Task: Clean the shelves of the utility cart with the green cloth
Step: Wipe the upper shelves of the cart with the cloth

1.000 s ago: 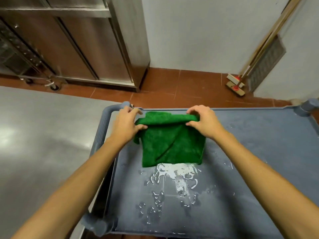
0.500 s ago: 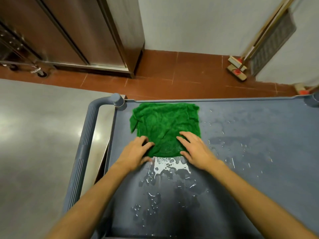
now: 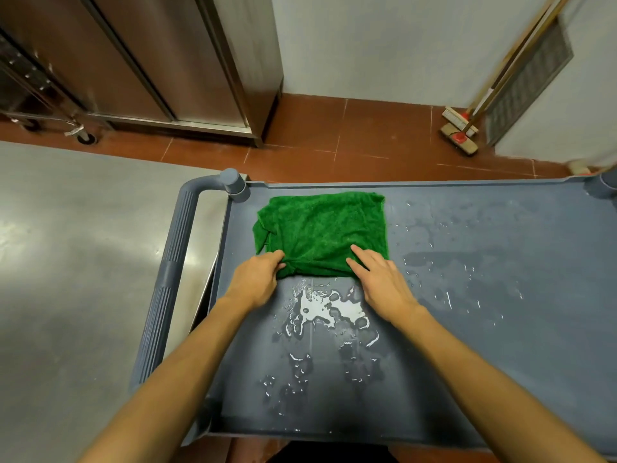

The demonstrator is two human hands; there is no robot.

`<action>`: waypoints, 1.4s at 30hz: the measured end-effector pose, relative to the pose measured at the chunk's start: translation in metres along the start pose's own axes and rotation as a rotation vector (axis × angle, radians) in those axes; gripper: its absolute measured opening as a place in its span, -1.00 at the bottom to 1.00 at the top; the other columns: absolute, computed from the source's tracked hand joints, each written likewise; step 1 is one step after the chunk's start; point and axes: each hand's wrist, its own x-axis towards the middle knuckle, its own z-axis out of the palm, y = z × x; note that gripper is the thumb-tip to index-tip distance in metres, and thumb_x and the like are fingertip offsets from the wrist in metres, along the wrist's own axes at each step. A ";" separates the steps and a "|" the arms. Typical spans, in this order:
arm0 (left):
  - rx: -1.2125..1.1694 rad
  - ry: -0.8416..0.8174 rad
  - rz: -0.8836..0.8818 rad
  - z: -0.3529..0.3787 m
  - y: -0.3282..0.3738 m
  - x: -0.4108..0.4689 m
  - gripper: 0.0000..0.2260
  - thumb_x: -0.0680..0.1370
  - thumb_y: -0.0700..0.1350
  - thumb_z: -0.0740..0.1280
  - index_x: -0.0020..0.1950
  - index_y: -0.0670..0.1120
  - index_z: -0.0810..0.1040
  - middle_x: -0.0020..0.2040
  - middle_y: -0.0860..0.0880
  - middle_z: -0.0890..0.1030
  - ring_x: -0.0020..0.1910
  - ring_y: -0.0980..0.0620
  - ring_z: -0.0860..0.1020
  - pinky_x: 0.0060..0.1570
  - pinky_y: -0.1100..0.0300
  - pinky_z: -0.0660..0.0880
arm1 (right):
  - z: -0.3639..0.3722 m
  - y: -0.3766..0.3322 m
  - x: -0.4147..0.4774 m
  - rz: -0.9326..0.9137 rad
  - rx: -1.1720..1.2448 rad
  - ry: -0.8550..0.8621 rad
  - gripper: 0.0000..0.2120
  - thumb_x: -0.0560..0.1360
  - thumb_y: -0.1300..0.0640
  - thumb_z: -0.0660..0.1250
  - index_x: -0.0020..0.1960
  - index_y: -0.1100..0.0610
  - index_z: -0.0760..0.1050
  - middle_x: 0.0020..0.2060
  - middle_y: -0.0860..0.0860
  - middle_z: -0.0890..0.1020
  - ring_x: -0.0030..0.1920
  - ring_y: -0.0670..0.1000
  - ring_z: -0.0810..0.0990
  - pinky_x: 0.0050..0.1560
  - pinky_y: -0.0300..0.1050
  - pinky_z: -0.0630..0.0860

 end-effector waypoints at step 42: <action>0.130 -0.140 0.105 0.035 -0.003 -0.234 -0.81 0.68 -0.06 0.15 0.09 -0.16 0.46 0.06 -0.19 0.58 0.05 -0.26 0.54 -0.02 -0.09 0.49 | 0.030 -0.120 -0.201 0.229 0.216 -0.141 -0.69 0.68 0.11 0.08 0.37 0.09 0.41 0.13 0.22 0.57 0.11 0.25 0.55 0.07 0.06 0.51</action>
